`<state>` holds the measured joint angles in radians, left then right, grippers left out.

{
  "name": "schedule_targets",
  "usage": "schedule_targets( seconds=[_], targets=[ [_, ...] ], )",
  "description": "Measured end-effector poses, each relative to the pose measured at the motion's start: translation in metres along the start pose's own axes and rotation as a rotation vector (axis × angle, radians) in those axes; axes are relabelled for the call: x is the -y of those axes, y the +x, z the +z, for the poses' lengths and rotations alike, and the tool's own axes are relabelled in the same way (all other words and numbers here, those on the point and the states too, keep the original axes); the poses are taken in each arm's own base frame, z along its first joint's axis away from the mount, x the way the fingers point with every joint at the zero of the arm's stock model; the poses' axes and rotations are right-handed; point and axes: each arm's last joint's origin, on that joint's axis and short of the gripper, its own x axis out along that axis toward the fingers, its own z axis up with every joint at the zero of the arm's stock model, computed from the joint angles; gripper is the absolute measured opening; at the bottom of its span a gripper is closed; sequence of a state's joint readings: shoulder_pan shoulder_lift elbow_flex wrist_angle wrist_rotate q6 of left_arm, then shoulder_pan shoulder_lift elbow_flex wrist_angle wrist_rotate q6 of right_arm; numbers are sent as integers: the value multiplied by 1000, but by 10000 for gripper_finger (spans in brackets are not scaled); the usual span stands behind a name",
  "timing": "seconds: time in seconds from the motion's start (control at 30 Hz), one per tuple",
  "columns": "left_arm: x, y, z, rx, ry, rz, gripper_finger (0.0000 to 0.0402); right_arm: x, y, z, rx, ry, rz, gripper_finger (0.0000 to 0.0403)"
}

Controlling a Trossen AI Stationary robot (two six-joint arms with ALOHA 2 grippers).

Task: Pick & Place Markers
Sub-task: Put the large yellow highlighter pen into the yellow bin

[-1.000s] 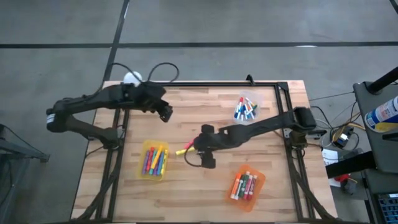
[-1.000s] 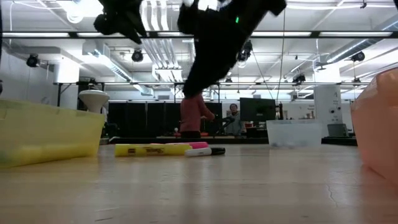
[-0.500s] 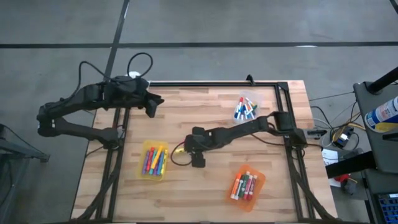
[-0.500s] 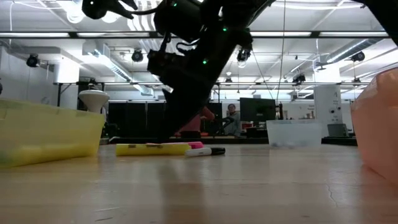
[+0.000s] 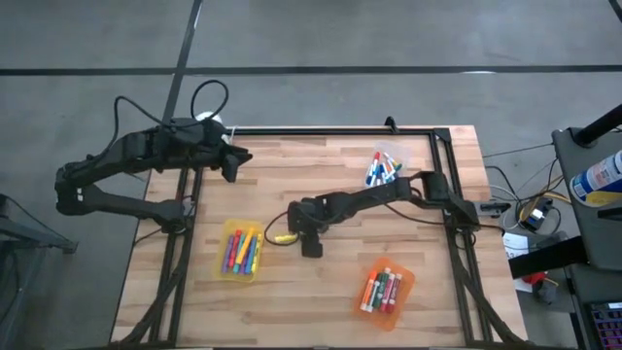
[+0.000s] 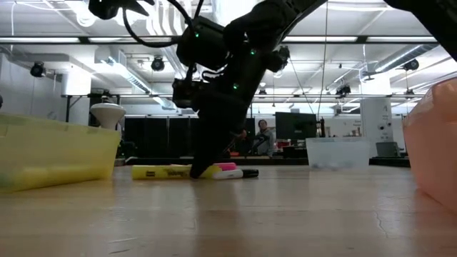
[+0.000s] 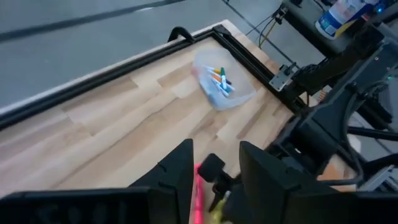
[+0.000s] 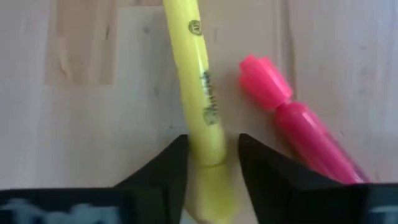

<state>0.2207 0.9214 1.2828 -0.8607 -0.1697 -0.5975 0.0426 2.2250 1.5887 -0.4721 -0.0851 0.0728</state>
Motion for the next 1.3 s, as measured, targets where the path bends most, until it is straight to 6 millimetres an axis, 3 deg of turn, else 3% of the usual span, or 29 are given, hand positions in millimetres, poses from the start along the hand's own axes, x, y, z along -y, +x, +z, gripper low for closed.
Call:
schedule_targets(
  seconds=[0.17, 0.3, 0.4, 0.57, 0.77, 0.93, 1.1, 1.3],
  targets=[
    [1, 7, -3, -47, -3, -25, 122, 7, -2, -1, -21, 88, 58, 48],
    [3, 11, -1, -34, 15, -38, 122, 6, -18, -3, -65, 153, 80, 48],
    [6, 10, 3, 12, 53, -67, 122, 2, -43, 6, -23, 159, 88, 48],
    [12, 5, 12, 119, 132, -152, 122, -2, -103, 23, 124, 191, 93, 48],
    [21, 1, 21, 192, 216, -303, 122, -5, -175, 29, 337, 252, -49, 48],
    [25, -1, 25, 228, 268, -376, 122, -5, -223, 33, 538, 291, -160, 48],
    [24, 4, 21, 224, 324, -371, 122, -6, -257, 36, 717, 308, -210, 48],
    [27, 14, 20, 219, 295, -395, 122, -9, -273, 44, 870, 287, -196, 48]
  ],
)
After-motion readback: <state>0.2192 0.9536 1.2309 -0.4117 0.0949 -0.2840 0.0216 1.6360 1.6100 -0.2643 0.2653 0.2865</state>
